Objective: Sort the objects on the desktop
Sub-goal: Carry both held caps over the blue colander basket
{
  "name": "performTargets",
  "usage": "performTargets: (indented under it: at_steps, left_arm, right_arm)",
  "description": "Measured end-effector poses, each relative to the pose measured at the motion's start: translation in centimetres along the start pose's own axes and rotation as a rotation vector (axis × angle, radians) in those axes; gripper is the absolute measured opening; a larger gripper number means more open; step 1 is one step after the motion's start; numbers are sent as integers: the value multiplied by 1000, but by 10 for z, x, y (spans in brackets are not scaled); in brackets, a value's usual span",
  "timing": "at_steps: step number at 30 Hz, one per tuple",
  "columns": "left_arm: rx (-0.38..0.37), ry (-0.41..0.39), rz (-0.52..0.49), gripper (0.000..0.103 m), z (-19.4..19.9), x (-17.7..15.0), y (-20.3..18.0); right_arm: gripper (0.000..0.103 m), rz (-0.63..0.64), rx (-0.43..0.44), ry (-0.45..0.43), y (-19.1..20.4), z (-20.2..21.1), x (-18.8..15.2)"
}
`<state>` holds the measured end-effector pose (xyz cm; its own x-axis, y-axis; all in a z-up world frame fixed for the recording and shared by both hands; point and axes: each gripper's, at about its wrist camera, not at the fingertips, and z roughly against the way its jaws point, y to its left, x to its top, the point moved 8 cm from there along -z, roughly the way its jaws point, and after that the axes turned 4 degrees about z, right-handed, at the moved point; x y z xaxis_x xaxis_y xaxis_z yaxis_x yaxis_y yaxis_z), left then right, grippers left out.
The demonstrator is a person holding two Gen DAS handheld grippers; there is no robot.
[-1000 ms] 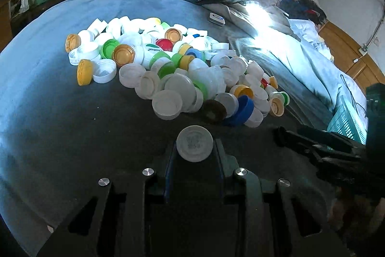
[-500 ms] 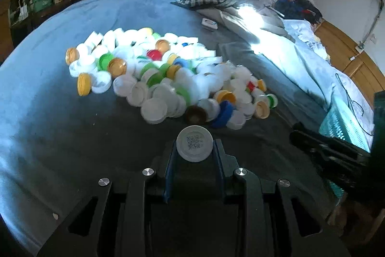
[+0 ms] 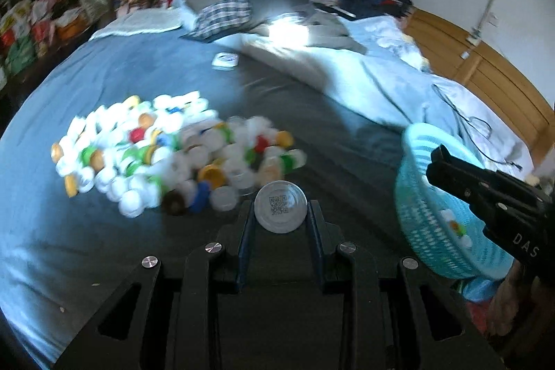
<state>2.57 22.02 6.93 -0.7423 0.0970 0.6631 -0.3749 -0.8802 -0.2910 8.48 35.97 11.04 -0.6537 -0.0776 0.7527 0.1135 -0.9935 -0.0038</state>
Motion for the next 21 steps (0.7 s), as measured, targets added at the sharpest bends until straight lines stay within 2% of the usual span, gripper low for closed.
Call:
performTargets:
  at_steps: [14,21]
  left_arm:
    - [-145,-17,-192,25,-3,21,-144]
    - [-171,6,-281,25,-15,21,-207]
  right_arm:
    - [32,-109,-168,-63,-102,73,-8]
    - [32,-169,-226,-68,-148,100,-19]
